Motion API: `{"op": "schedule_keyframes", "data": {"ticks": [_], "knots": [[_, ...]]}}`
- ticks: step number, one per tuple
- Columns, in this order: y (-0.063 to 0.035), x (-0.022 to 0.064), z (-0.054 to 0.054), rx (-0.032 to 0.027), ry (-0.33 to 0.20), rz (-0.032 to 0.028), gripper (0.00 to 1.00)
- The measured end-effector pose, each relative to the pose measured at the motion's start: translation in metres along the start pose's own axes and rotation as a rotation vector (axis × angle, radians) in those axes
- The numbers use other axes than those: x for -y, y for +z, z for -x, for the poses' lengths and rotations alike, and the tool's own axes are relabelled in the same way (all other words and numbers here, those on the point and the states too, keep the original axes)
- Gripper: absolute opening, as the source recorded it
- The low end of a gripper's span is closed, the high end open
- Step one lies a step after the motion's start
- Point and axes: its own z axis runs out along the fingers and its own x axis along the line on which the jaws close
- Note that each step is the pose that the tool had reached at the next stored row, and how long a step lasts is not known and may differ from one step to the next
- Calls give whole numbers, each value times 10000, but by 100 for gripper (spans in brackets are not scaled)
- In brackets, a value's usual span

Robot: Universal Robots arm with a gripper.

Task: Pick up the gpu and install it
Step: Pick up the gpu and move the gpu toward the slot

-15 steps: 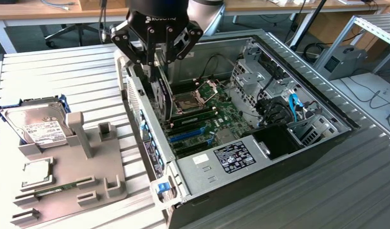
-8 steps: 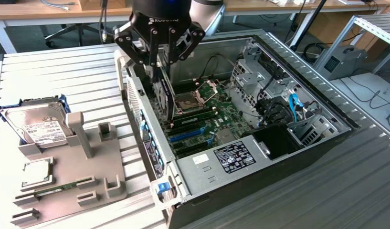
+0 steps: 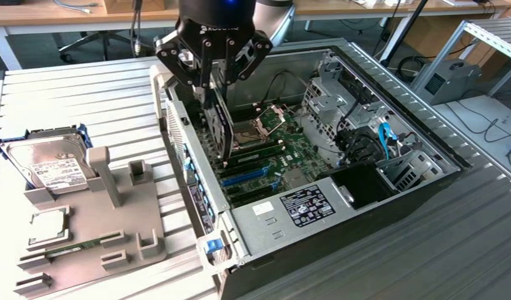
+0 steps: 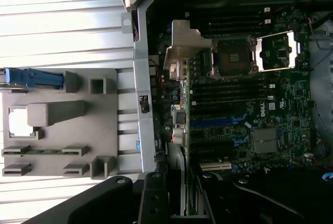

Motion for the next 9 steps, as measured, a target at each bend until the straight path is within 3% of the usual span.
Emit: {"op": "schedule_keyframes", "data": {"ticks": [9], "knots": [[15,-4,50,0,0,0,26]]}}
